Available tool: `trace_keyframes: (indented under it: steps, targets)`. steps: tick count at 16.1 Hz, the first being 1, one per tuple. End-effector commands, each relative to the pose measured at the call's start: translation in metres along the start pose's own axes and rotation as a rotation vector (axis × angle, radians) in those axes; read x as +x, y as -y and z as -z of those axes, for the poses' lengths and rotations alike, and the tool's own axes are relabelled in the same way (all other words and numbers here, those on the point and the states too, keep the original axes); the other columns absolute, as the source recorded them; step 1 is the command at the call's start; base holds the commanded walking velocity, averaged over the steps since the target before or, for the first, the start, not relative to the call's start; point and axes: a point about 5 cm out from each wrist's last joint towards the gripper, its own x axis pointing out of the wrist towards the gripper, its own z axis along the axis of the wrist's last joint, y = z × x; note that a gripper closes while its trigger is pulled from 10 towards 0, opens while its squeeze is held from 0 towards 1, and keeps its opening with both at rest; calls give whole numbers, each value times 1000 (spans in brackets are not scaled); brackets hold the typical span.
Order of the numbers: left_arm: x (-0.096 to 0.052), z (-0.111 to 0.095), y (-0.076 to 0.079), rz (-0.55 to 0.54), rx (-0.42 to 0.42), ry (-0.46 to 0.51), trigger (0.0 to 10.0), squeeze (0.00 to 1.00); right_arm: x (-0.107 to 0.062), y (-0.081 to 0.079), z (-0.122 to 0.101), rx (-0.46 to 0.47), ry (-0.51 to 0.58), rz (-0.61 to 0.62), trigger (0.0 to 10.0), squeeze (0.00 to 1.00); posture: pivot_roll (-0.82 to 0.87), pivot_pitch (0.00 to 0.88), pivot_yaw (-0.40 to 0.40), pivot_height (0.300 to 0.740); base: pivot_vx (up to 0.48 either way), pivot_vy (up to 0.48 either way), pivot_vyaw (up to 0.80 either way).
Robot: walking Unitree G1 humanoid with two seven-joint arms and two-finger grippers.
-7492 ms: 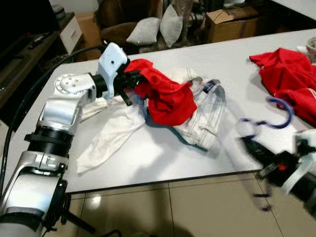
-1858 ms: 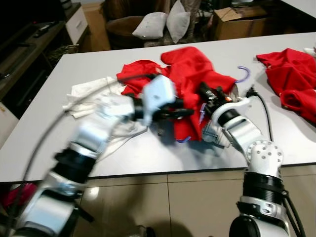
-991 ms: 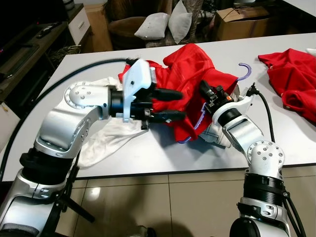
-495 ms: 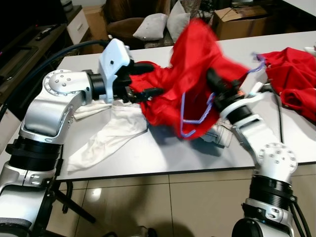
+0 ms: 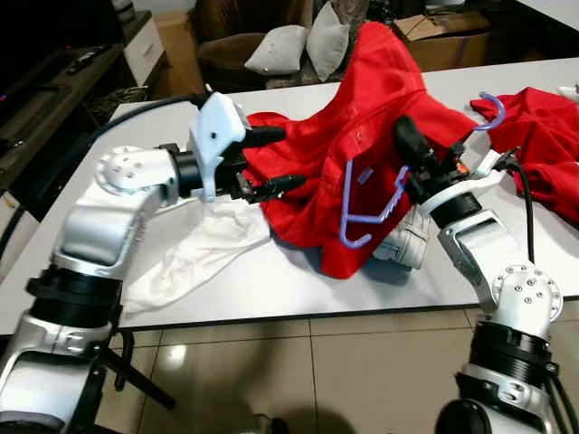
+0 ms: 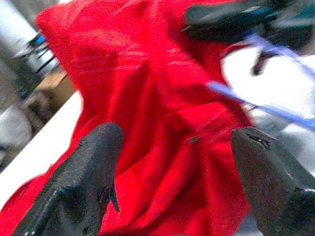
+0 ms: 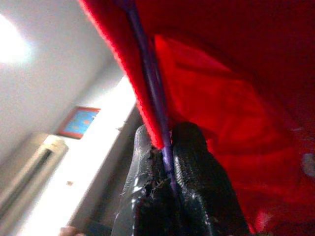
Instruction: Hang hanger
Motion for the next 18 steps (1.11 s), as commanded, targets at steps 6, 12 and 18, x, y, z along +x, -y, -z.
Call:
trace_keyframes:
  steps: [6,12,18]
  targets:
    - [44,48,33,-162,-415,-77,10000,1000,-29,24,-4,-220,-73,143,10000,0,-117,0,143,740,0,0,0]
    - [52,53,70,-12,-456,-145,10000,0,-38,32,-11,-233,-37,161,10000,0,-125,0,142,740,0,0,0]
    - [48,82,62,-174,-242,-378,10000,0,-31,27,-10,-240,-30,135,10000,0,-121,0,138,740,0,0,0]
